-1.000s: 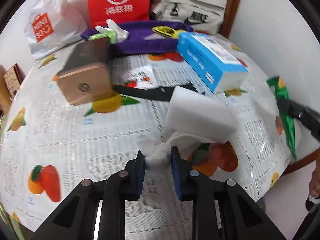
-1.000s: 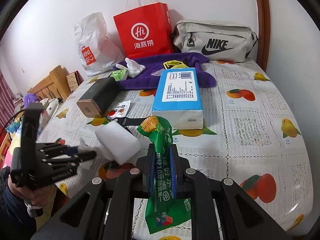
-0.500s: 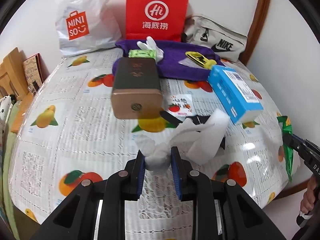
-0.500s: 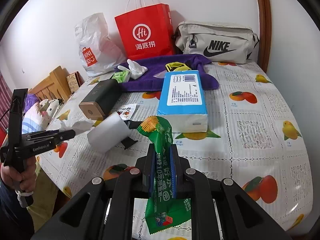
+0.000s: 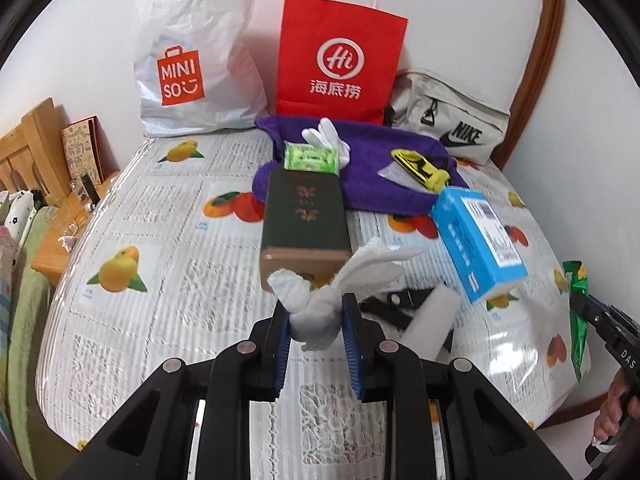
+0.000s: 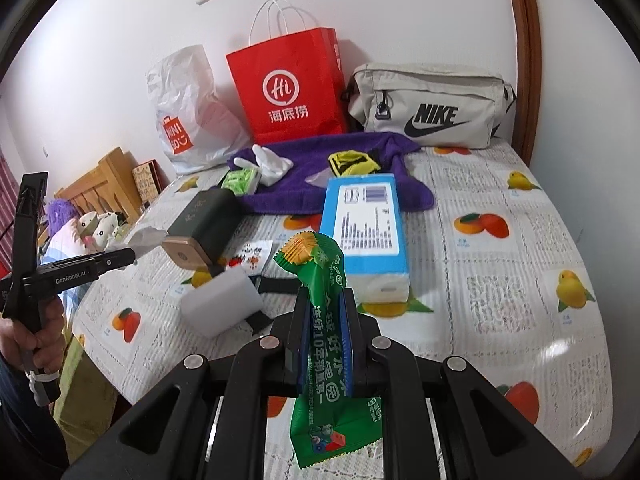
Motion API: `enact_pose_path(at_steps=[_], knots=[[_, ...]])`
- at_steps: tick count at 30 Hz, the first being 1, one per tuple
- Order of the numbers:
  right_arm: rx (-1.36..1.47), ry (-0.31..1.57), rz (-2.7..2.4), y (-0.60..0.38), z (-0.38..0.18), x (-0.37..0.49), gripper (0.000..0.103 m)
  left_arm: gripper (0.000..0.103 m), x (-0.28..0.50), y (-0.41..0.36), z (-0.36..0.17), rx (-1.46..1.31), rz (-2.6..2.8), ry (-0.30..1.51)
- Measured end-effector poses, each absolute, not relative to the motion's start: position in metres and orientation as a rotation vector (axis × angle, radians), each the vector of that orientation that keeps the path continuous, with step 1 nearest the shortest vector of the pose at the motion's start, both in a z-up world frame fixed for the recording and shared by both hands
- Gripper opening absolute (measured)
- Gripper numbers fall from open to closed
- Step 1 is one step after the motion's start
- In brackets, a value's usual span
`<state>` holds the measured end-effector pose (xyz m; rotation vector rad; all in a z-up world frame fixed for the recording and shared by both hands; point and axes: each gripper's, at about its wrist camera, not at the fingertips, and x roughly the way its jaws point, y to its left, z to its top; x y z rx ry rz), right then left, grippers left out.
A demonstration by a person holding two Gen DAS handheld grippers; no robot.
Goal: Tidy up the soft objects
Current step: 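Carry the snack bar and white cloth in both grippers over the purple towel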
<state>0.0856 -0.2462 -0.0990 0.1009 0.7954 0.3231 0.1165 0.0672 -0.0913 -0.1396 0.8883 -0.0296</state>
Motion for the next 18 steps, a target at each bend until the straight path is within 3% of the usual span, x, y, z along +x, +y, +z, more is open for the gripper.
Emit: enact_pose_path(at_steps=[18], knots=[[0.078,0.706,0.402,-0.225,-0.056,0.164,0.013,0.023,0.184,0.071,-0.062,-0.168,-0.041,0.863]])
